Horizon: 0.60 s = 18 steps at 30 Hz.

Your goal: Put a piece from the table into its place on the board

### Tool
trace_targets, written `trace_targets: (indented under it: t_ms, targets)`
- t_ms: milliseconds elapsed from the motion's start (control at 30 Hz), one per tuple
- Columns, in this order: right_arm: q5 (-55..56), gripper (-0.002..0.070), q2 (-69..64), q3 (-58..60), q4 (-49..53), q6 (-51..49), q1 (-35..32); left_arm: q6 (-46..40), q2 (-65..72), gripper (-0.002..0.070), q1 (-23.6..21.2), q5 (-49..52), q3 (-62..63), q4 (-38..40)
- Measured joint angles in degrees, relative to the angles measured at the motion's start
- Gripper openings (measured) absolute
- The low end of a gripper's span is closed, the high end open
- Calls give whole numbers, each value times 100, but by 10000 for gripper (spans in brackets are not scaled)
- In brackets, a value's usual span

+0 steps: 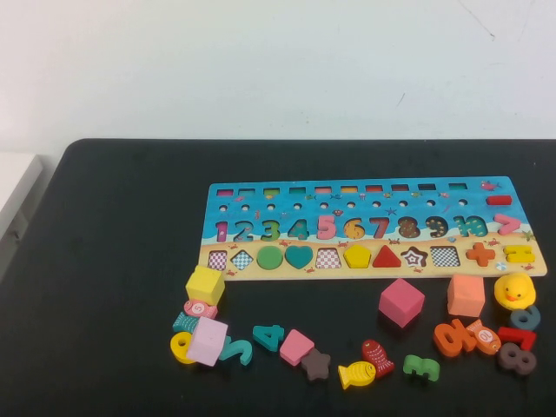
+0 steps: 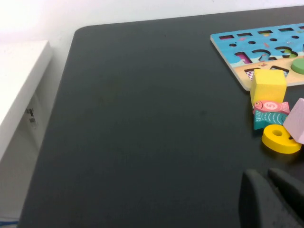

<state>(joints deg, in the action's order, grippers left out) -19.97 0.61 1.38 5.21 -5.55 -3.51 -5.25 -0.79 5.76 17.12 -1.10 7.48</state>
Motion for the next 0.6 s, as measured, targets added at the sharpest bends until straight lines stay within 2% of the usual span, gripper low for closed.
trace_targets:
  t_ms: [600]
  targets:
    - [0, 19, 0, 0, 0, 0, 0, -18, 0, -1, -57, 22, 0, 39]
